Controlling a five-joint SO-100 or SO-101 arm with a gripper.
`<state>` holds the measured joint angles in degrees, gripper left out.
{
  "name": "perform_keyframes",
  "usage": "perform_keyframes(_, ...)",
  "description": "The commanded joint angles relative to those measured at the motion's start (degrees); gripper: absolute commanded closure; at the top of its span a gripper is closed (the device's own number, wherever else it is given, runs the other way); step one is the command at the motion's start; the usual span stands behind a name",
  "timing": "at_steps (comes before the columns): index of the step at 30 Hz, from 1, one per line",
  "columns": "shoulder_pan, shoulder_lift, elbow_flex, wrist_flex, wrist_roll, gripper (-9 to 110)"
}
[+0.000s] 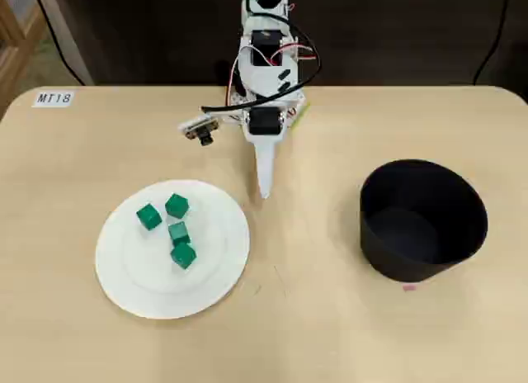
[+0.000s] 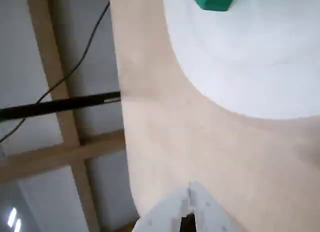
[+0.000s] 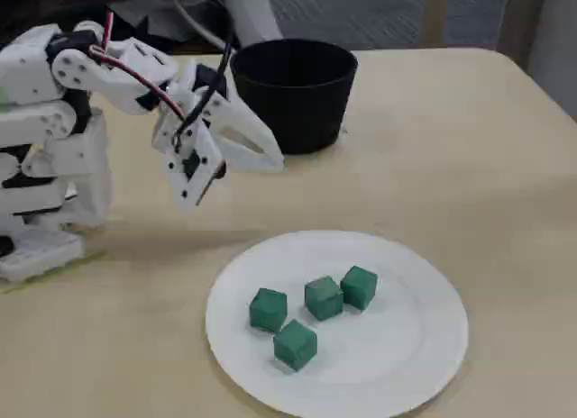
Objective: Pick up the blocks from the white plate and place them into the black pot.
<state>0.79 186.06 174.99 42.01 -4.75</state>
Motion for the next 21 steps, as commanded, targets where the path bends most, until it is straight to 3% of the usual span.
perform_keyframes(1,2.37,0.26,-8.35,-8.17,3.96,102)
perform_keyframes(9,2.37,0.18,-8.70,-7.03,2.55,95)
perform_keyframes(15,2.46,-0.79,-10.46,-6.24,2.64,104)
perform_keyframes(21,1.23,-29.00,-33.84,1.85,-7.38,104)
